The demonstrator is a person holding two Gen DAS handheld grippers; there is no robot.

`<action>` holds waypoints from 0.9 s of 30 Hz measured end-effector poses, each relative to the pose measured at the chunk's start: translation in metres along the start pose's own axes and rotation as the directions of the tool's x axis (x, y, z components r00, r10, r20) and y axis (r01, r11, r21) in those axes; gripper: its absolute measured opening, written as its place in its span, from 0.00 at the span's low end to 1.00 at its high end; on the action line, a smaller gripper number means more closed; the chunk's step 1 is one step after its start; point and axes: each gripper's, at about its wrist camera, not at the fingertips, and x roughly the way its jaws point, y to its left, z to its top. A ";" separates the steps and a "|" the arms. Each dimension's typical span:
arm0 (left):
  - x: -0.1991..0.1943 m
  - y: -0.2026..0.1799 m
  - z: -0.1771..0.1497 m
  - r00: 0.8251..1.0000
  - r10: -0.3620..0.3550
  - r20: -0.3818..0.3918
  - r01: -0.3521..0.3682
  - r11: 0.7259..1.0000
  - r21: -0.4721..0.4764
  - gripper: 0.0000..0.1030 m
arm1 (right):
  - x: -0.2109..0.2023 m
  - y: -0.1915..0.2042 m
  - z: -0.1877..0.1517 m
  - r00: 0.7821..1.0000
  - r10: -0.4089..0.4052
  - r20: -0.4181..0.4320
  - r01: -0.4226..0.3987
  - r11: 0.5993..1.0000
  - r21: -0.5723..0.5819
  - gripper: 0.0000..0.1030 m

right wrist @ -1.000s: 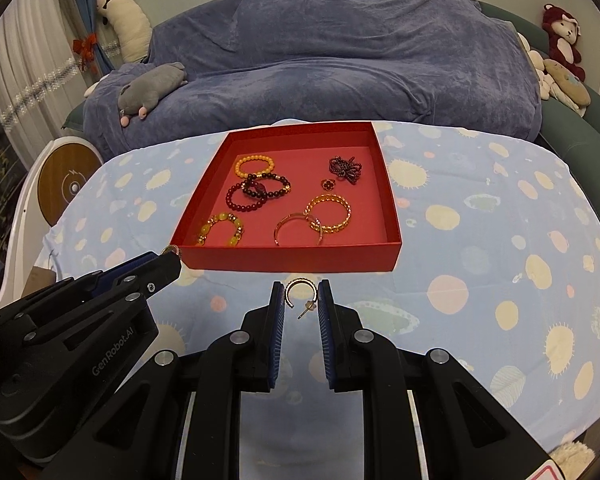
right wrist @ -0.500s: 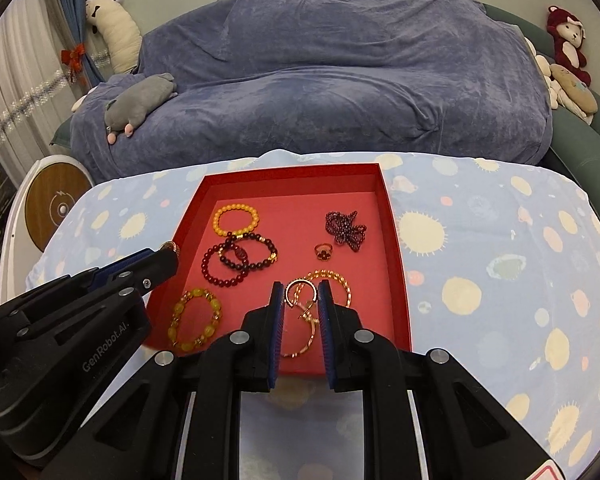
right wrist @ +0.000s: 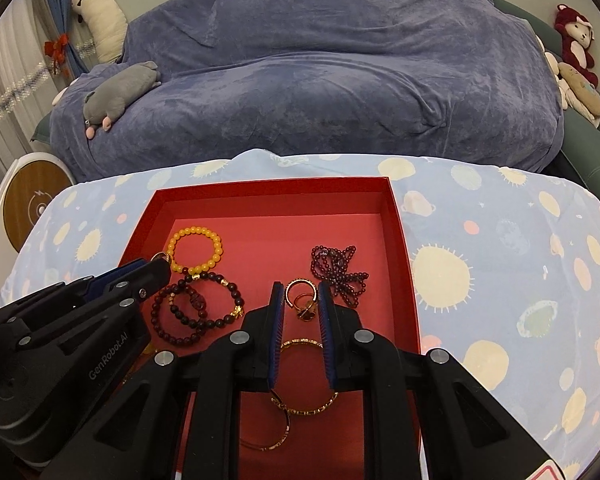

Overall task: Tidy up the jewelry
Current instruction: 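Carry both earrings over the red box with both tools, then open both tools to drop the earrings into the box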

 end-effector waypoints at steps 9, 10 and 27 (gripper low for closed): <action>0.026 0.003 -0.001 0.999 0.001 -0.047 -0.002 1.000 -0.017 0.14 | 0.024 -0.002 -0.002 0.999 0.001 -0.036 -0.001 1.000 0.006 0.16; 0.027 0.004 -0.001 0.999 -0.001 -0.050 0.000 1.000 -0.019 0.14 | 0.025 -0.002 -0.002 0.999 0.002 -0.039 -0.002 1.000 0.005 0.16; 0.006 0.005 -0.004 0.999 0.033 -0.027 -0.034 0.999 -0.021 0.32 | 0.002 0.001 -0.006 1.000 -0.013 -0.022 0.013 1.000 0.011 0.24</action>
